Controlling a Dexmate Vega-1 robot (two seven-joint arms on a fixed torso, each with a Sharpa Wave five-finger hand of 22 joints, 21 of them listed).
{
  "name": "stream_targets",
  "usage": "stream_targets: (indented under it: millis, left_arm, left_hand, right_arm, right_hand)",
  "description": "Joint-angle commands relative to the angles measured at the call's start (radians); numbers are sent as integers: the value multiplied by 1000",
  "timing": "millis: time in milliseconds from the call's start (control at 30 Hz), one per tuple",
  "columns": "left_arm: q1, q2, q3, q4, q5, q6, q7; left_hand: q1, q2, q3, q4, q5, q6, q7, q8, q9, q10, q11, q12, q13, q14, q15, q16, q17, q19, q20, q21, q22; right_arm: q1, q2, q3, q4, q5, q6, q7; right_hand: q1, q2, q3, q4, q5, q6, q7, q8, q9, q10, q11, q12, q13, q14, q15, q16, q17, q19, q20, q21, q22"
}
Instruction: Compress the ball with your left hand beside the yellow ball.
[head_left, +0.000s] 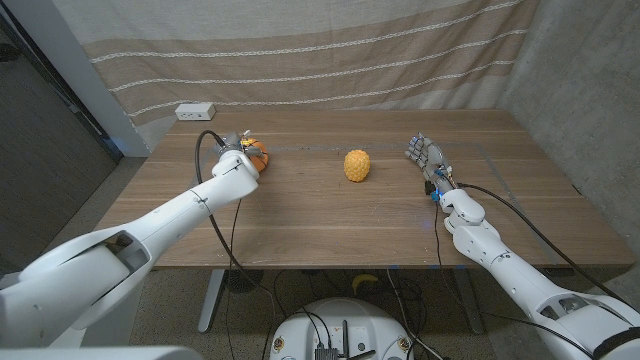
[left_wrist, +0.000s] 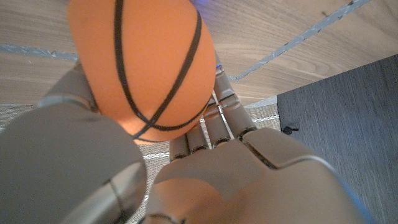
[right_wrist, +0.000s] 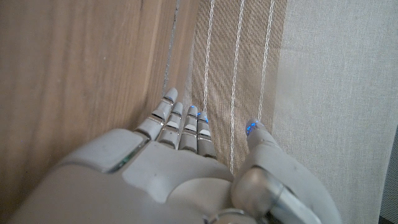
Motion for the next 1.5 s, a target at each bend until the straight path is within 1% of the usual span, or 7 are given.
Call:
stream_targets:
  millis: [33, 167, 367, 567, 833, 1167, 1500]
  left_arm:
    - [40, 1, -31, -31, 11, -27, 64]
    - [73, -3, -56, -46, 24, -62, 124]
    - [120, -14, -95, -60, 43, -122, 212]
    - [148, -17, -116, -77, 63, -155, 258]
    - [183, -22, -145, -94, 89, -222, 320]
    - [220, -16, -172, -92, 119, -363, 374]
    - [265, -18, -220, -106, 116, -488, 408]
  left_hand:
    - [357, 369, 30, 19, -3, 61, -26, 11, 14, 178, -142, -6, 8, 177, -283, 13, 8, 50, -156, 21, 9]
    - [358, 373, 26, 20, -3, 59, -24, 14, 22, 192, -140, -4, 15, 196, -283, 22, 13, 44, -159, 34, 16]
    - [367, 373, 7, 20, 0, 49, -37, 26, 51, 200, -141, -2, 48, 253, -283, 61, 44, 47, -168, 93, 44]
    - [374, 373, -6, 21, 2, 39, -43, 36, 77, 203, -138, 2, 76, 278, -282, 89, 74, 43, -170, 143, 68]
    - [381, 372, -15, 21, 4, 37, -48, 49, 100, 211, -139, 8, 104, 281, -281, 105, 99, 31, -170, 185, 89]
    - [387, 370, -19, 19, 5, 36, -54, 60, 121, 217, -142, 14, 130, 281, -281, 117, 120, 19, -172, 224, 106]
    - [395, 368, -23, 18, 6, 28, -48, 69, 142, 216, -139, 18, 157, 285, -280, 129, 141, 9, -173, 265, 121]
  right_arm:
    - [-13, -7, 2, -20, -1, -1, -6]
    - [-21, -11, 4, -30, 1, -2, -7]
    - [-31, -14, 5, -40, 2, -1, -9]
    - [-34, -15, 5, -42, 3, 3, -5]
    - [-40, -19, 6, -55, 4, 1, -6]
    - [-46, -25, 7, -68, 2, -2, -11]
    - [-52, -25, 8, -72, 2, 0, -13]
  right_hand:
    - [-6, 1, 3, -4, -1, 9, 4, -3, 3, 9, 5, 0, 5, 6, 0, 5, 1, 11, -1, -2, 5]
    - [-7, 1, 4, -5, -2, 9, 4, -3, 3, 8, 4, 0, 5, 6, -2, 5, 1, 12, -1, -3, 5]
    - [-9, 0, 4, -6, -2, 9, 4, -3, 3, 9, 5, 0, 6, 6, -1, 4, 0, 12, 0, -6, 5]
    - [-10, 0, 5, -6, -2, 9, 4, -3, 3, 10, 6, 0, 6, 6, -1, 4, 0, 14, -1, -8, 5]
    - [-12, 0, 7, -7, -2, 8, 3, -3, 3, 9, 3, -1, 6, 7, -2, 4, 0, 14, -1, -11, 5]
    - [-14, 1, 9, -9, -2, 9, 3, -3, 3, 8, 5, -2, 6, 7, -3, 4, 0, 15, -1, -15, 5]
    - [-16, 1, 10, -10, -2, 9, 3, -3, 3, 9, 5, -1, 7, 6, -2, 3, 0, 17, -2, -18, 5]
